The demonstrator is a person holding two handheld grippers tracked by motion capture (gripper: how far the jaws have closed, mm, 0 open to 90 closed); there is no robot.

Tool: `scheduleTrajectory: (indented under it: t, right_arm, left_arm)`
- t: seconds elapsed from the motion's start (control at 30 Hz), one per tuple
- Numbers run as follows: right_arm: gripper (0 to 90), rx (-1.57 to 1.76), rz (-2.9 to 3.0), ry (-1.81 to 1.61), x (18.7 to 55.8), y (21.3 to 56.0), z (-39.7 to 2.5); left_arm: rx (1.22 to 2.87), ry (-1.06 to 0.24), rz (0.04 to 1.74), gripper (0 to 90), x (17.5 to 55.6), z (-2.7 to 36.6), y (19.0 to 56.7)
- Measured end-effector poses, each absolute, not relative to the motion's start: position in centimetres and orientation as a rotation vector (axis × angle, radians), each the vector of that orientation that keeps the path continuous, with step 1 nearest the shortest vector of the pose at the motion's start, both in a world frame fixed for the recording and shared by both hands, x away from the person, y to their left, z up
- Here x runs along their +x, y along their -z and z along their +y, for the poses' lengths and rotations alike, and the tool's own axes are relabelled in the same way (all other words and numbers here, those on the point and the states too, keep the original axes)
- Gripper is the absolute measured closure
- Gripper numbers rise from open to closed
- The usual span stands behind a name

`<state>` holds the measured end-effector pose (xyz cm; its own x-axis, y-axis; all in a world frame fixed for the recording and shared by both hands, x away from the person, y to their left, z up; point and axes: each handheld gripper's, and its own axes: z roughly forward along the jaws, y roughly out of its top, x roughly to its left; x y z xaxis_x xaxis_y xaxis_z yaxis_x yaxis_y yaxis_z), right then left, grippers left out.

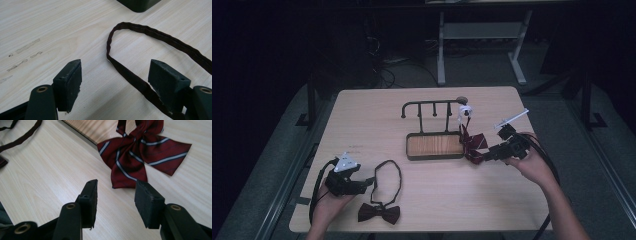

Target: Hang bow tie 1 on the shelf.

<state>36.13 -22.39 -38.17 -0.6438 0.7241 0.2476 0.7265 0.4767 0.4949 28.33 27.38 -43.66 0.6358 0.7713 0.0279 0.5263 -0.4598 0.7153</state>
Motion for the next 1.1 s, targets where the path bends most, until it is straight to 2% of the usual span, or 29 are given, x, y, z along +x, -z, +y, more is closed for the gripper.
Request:
scheduleTrajectory:
  t: [1.1]
  right_arm:
    - [50.0,-1.352,-2.657,0.922,33.2,41.9,-23.0]
  left_arm:
    - [2.169,-0.46,1.005,27.3,28.3,27.3,43.7]
